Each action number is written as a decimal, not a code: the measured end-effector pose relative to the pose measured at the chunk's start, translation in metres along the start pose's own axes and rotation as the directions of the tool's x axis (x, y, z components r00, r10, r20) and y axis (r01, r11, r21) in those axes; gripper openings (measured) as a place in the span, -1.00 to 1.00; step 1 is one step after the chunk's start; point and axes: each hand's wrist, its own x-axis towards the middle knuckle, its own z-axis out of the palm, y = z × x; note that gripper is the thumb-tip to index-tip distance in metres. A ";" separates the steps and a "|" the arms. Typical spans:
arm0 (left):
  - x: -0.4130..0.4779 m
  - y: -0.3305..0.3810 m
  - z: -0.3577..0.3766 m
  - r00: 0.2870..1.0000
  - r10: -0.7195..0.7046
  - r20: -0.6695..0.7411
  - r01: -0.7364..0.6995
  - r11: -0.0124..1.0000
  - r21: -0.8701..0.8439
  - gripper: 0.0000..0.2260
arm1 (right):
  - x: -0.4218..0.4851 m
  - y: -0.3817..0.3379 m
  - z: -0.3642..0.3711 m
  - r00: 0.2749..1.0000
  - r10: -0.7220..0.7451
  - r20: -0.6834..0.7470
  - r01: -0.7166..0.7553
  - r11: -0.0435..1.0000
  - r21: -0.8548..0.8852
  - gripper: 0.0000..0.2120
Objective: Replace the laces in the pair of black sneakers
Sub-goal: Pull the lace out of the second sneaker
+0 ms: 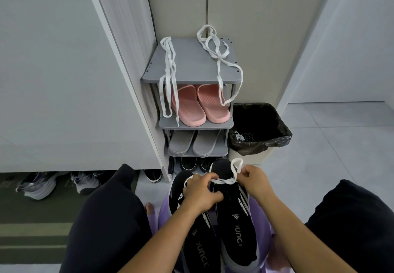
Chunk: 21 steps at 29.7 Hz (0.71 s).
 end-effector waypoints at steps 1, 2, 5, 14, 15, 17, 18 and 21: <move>0.000 -0.001 0.000 1.000 -0.001 0.001 0.001 1.000 -0.003 -0.59 | 0.000 0.000 0.000 1.000 -0.005 -0.017 0.005 1.000 -0.011 -0.65; 0.000 -0.002 0.001 1.000 0.001 -0.001 -0.001 1.000 -0.008 -0.59 | 0.000 -0.002 -0.002 0.999 -0.012 -0.052 0.012 1.000 0.000 -0.65; 0.000 -0.004 0.001 1.000 0.004 0.002 -0.004 0.999 -0.040 -0.60 | 0.001 -0.015 -0.023 0.955 0.010 -0.298 0.066 0.968 0.243 -0.79; 0.002 -0.003 0.002 1.000 0.018 -0.006 -0.018 1.000 -0.019 -0.55 | -0.008 -0.003 -0.010 0.987 0.090 0.131 -0.121 0.959 0.255 -0.86; 0.002 -0.003 0.002 1.000 0.015 -0.003 -0.015 1.000 -0.026 -0.54 | -0.008 -0.002 -0.008 0.990 0.100 0.102 -0.125 0.951 0.283 -0.89; 0.002 -0.003 0.002 1.000 0.017 -0.006 -0.017 0.999 -0.029 -0.57 | -0.008 -0.004 -0.007 0.994 0.094 0.062 -0.109 0.931 0.348 -0.91; 0.002 -0.004 0.002 1.000 0.017 -0.009 -0.017 0.999 -0.030 -0.57 | -0.009 -0.007 -0.008 0.996 0.080 0.030 -0.086 0.914 0.396 -0.89; 0.001 -0.005 0.001 1.000 0.012 0.000 -0.012 0.999 -0.045 -0.57 | -0.009 -0.019 -0.017 0.994 0.093 -0.065 -0.035 0.797 0.603 -0.85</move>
